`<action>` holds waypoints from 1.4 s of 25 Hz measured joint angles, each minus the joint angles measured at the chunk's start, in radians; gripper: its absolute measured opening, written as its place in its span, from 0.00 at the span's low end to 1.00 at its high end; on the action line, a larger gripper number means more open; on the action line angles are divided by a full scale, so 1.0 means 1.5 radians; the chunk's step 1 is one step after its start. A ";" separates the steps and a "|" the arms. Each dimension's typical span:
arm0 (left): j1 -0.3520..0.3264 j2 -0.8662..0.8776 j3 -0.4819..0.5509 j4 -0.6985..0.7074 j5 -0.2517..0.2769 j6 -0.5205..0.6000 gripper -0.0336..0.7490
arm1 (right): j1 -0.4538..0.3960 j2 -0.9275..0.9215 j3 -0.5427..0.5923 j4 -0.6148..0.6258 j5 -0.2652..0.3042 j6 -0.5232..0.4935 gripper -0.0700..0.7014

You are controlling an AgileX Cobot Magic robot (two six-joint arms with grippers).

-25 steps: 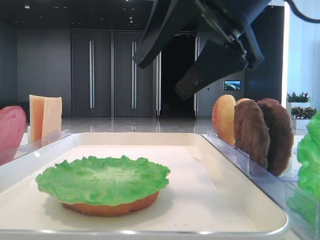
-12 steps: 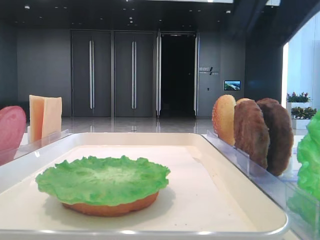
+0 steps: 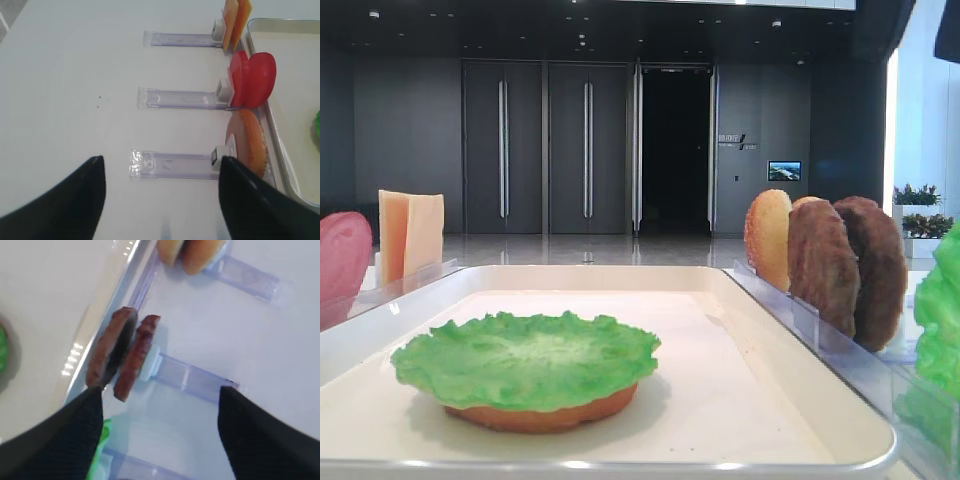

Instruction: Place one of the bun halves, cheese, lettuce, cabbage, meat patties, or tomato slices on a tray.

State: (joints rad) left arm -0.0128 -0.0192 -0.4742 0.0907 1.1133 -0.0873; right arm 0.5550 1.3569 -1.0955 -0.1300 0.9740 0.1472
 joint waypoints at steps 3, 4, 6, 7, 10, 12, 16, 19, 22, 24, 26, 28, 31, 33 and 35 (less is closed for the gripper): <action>0.000 0.000 0.000 0.000 0.000 0.000 0.73 | -0.052 0.000 0.000 -0.008 0.004 0.011 0.73; 0.000 0.000 0.000 0.000 0.000 0.000 0.73 | -0.075 0.000 0.000 -0.009 0.005 0.011 0.73; 0.000 0.000 0.000 0.000 0.000 0.000 0.73 | -0.141 0.000 0.000 -0.011 0.009 0.005 0.73; 0.000 0.000 0.000 0.000 0.000 0.000 0.73 | -0.171 0.000 0.000 -0.010 0.010 -0.001 0.73; 0.000 0.000 0.000 0.000 0.000 0.000 0.73 | -0.275 0.000 0.000 0.009 0.009 -0.015 0.73; 0.000 0.000 0.000 0.000 0.000 0.000 0.73 | -0.339 0.000 0.000 0.020 0.008 -0.025 0.72; 0.000 0.000 0.000 0.000 0.000 0.000 0.73 | -0.381 -0.002 0.000 0.024 0.008 -0.044 0.72; 0.000 0.000 0.000 0.000 0.000 0.000 0.73 | -0.381 -0.018 0.000 0.024 0.008 -0.051 0.72; 0.000 0.000 0.000 0.000 0.000 0.000 0.73 | -0.381 -0.056 0.000 0.024 0.002 -0.053 0.72; 0.000 0.000 0.000 0.000 0.000 0.000 0.73 | -0.381 -0.092 0.000 0.024 -0.001 -0.054 0.72; 0.000 0.000 0.000 0.000 0.000 0.000 0.73 | -0.381 -0.139 0.000 0.024 -0.001 -0.056 0.72; 0.000 0.000 0.000 0.000 0.000 0.000 0.73 | -0.377 -0.192 0.000 0.017 0.001 -0.056 0.72; 0.000 0.000 0.000 0.000 0.000 0.000 0.73 | -0.364 -0.270 0.000 0.007 0.013 -0.058 0.72; 0.000 0.000 0.000 0.000 0.000 0.000 0.73 | -0.360 -0.325 0.000 0.007 0.018 -0.064 0.72; 0.000 0.000 0.000 0.000 0.000 0.000 0.73 | -0.358 -0.390 0.002 0.007 0.021 -0.069 0.72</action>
State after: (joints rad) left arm -0.0128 -0.0192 -0.4742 0.0907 1.1133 -0.0873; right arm 0.0177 0.7714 -1.0923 -0.1189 1.0048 0.0442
